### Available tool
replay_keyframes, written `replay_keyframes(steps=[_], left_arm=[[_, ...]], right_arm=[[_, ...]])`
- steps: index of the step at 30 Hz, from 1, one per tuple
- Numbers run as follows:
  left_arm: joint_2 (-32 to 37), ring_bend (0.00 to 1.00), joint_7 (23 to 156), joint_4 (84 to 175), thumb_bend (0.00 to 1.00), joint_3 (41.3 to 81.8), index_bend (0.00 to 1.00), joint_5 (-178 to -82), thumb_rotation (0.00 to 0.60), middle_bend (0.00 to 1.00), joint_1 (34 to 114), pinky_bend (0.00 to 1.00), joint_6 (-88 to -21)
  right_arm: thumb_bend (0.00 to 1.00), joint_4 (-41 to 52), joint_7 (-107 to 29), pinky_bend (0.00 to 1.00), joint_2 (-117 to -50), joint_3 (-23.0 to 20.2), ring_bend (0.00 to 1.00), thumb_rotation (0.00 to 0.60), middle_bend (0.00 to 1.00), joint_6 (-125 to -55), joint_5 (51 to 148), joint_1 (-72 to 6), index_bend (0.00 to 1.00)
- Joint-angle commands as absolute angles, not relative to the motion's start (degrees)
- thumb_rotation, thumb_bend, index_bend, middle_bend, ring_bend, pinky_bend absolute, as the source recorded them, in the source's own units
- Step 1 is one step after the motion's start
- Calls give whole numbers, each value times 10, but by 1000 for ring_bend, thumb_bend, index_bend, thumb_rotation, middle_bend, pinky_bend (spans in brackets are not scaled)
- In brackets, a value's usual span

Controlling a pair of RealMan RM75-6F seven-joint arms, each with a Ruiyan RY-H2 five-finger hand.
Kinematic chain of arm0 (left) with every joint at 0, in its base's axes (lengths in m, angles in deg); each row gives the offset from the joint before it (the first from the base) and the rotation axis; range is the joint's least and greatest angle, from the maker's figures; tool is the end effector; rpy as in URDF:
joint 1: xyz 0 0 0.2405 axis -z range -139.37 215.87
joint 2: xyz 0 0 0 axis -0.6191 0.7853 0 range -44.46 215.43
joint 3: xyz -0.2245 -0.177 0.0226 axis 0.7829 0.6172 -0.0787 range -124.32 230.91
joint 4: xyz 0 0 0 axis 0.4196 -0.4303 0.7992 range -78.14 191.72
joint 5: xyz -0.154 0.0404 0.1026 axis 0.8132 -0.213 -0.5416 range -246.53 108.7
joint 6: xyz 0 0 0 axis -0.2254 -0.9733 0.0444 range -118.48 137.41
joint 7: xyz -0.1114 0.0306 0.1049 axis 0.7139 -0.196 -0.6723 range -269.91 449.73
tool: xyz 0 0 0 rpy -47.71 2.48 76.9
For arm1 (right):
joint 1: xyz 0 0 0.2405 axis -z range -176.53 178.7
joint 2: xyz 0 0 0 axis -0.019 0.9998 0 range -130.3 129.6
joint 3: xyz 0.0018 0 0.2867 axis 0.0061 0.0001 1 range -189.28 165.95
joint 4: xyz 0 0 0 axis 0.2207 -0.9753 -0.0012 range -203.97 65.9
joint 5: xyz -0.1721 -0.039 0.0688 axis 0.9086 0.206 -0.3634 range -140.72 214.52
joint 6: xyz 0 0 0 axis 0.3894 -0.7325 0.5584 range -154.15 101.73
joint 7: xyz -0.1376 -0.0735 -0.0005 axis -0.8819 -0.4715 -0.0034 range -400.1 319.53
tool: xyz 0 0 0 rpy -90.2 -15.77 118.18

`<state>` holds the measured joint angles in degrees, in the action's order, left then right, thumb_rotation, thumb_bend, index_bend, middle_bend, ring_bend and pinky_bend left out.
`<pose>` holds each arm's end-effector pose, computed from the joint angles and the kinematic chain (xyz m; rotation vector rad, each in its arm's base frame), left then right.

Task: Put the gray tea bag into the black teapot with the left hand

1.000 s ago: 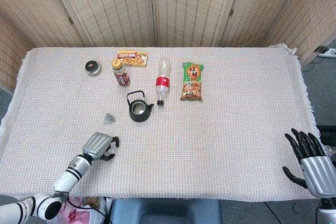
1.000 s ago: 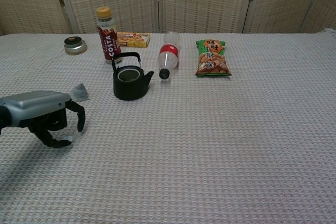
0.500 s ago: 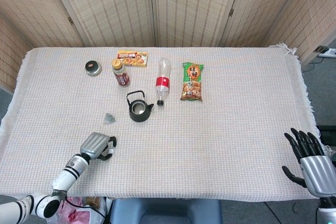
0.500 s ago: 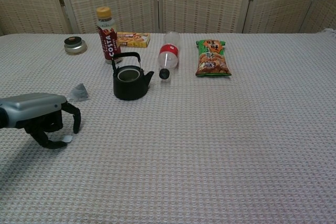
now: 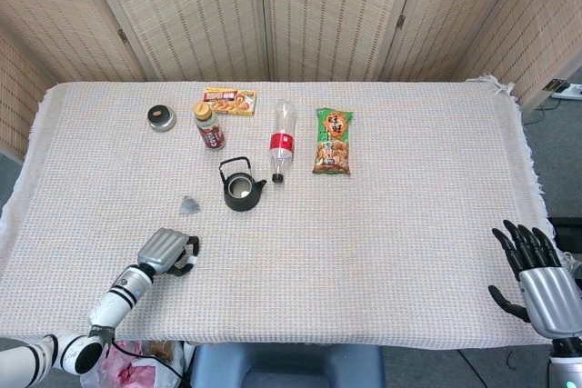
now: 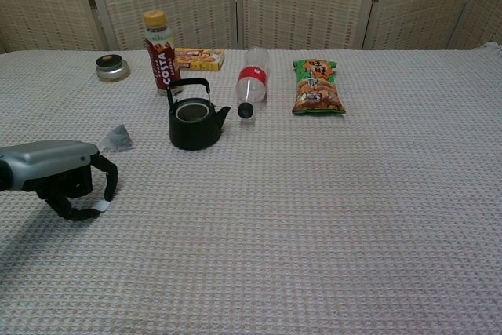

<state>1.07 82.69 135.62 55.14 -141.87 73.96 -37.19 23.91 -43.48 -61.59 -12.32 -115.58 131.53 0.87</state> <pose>-0.2581 0.3304 -0.0023 -1.9895 -1.0875 -0.6804 -0.3235 -0.1545 0.1994 1.4900 -0.8138 0.8619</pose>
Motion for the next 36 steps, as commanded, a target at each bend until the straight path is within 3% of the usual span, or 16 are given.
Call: replay_keyframes(steps=[1, 18, 24, 36], left_arm=[[10, 1000, 831, 1354, 385, 550, 533, -1421, 600, 1000, 741, 1000, -371], [30, 1000, 830, 1381, 394, 553, 549, -1430, 600, 1000, 740, 1000, -392], [68, 1000, 776, 1448, 394, 570, 548, -1418, 600, 1000, 745, 1000, -417], [155, 1000, 629, 1615, 394, 639, 546, -1338, 600, 1000, 794, 1000, -451]], right_arm=[[185, 239, -435, 0, -616, -123, 0, 600, 0, -1156, 1315, 9, 0], [186, 241, -432, 0, -615, -125, 0, 600, 0, -1152, 1318, 6, 0], [185, 240, -419, 0, -610, -128, 0, 600, 0, -1163, 1327, 9, 0], [185, 230, -384, 0, -601, -129, 0, 600, 0, -1182, 1337, 15, 0]])
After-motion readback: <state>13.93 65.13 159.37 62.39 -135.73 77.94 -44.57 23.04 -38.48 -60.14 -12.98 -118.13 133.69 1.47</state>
